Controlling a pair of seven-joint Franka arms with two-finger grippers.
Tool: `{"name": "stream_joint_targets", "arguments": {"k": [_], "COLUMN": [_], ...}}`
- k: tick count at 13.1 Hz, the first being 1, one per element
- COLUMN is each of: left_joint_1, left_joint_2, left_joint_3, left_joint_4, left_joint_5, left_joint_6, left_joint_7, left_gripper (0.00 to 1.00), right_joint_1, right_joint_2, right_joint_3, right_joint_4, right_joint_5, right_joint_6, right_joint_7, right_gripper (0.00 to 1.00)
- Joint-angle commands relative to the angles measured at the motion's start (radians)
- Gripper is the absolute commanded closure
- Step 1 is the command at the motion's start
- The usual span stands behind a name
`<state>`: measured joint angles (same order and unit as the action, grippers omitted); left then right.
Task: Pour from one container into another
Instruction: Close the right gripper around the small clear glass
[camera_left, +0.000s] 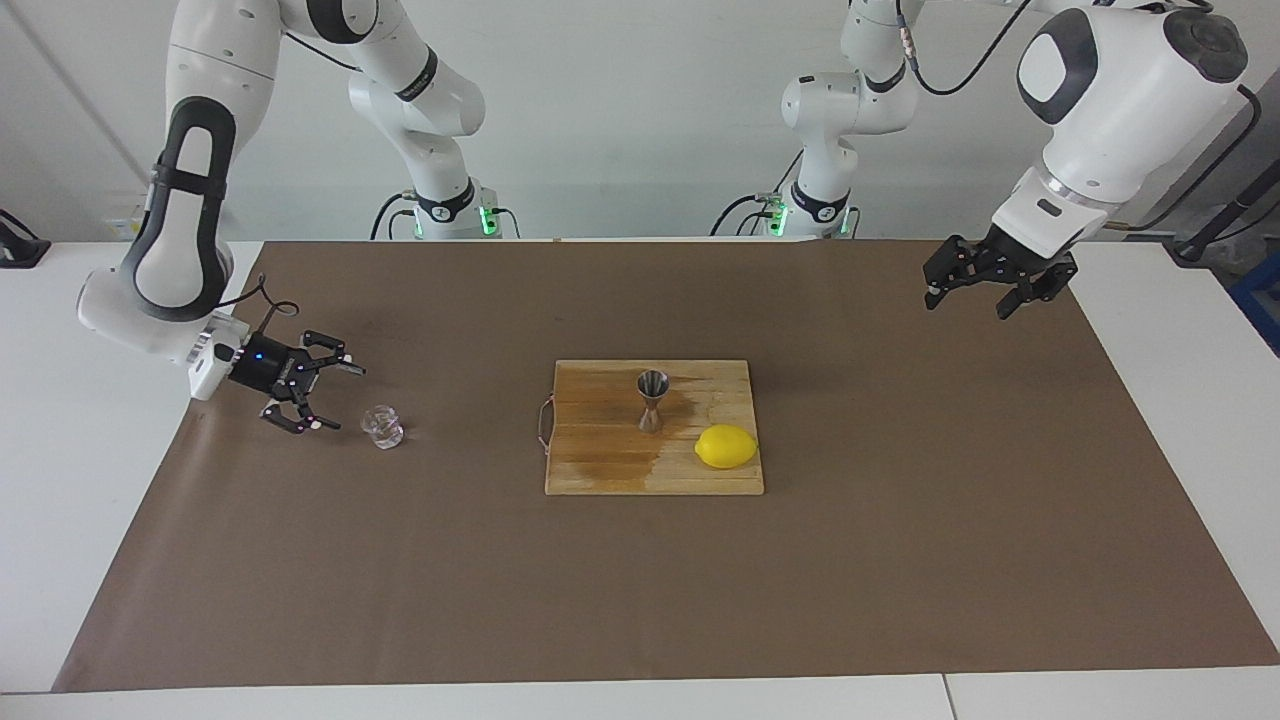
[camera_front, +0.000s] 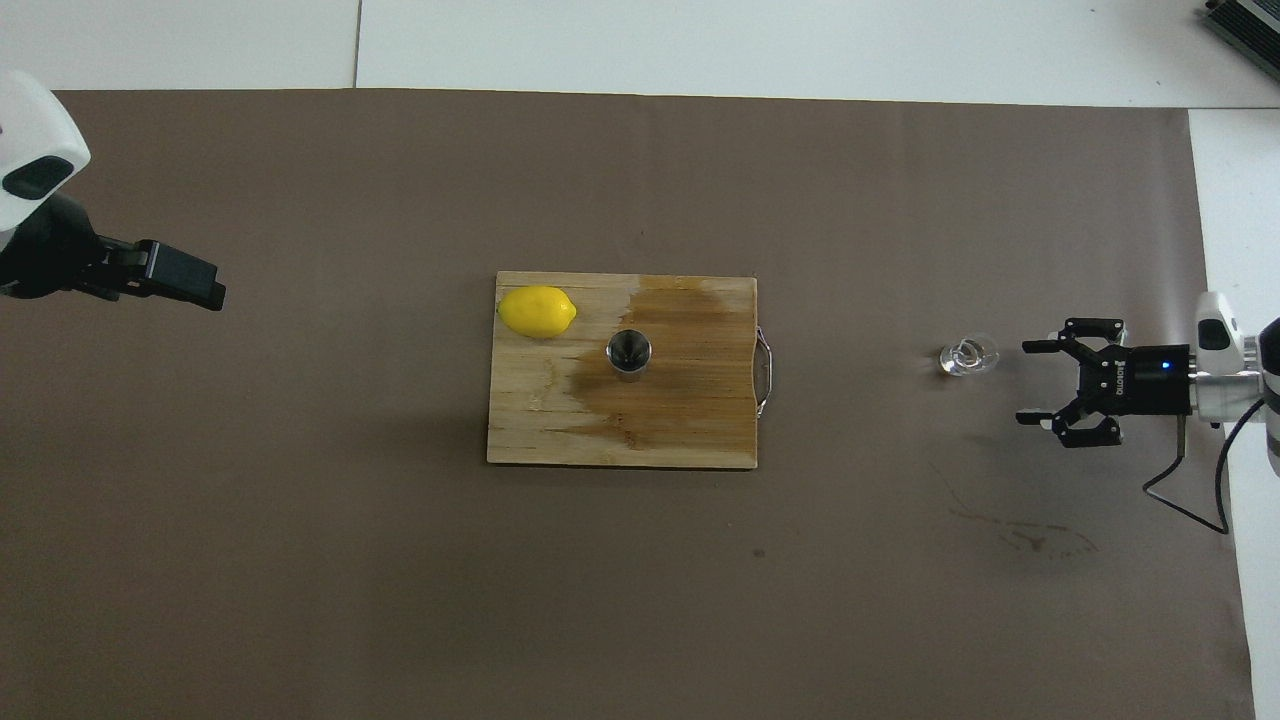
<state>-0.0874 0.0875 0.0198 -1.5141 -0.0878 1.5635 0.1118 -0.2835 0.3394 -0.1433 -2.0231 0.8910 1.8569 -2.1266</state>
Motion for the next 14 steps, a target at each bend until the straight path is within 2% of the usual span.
{"name": "stream_joint_targets", "arguments": {"k": [1, 4, 6, 8, 14], "left_joint_1": [0.011, 0.13, 0.156, 0.23, 0.202], "left_joint_2": [-0.028, -0.017, -0.005, -0.003, 0.051], "left_joint_3": [-0.009, -0.11, -0.118, -0.168, -0.162], "left_joint_4": [-0.034, -0.029, -0.025, -0.02, 0.098], "left_joint_5": [0.031, 0.059, 0.059, 0.068, 0.123], "left_joint_6": [-0.057, -0.103, -0.124, -0.137, -0.252], "left_joint_7": [0.02, 0.029, 0.046, 0.06, 0.052], "left_gripper": [0.0, 0.0, 0.0, 0.0, 0.0], "right_joint_1": [-0.025, -0.011, -0.008, -0.005, -0.002], "right_joint_2": [0.049, 0.075, 0.076, 0.081, 0.087], "right_joint_3": [0.019, 0.03, 0.036, 0.036, 0.036], "right_joint_4": [0.058, 0.089, 0.087, 0.086, 0.064], "right_joint_5": [0.049, 0.107, 0.112, 0.105, 0.101], "right_joint_6": [-0.027, -0.021, -0.018, -0.018, -0.012], "right_joint_7": [-0.035, -0.036, -0.036, -0.076, -0.104], "right_gripper": [0.0, 0.0, 0.0, 0.0, 0.0]}}
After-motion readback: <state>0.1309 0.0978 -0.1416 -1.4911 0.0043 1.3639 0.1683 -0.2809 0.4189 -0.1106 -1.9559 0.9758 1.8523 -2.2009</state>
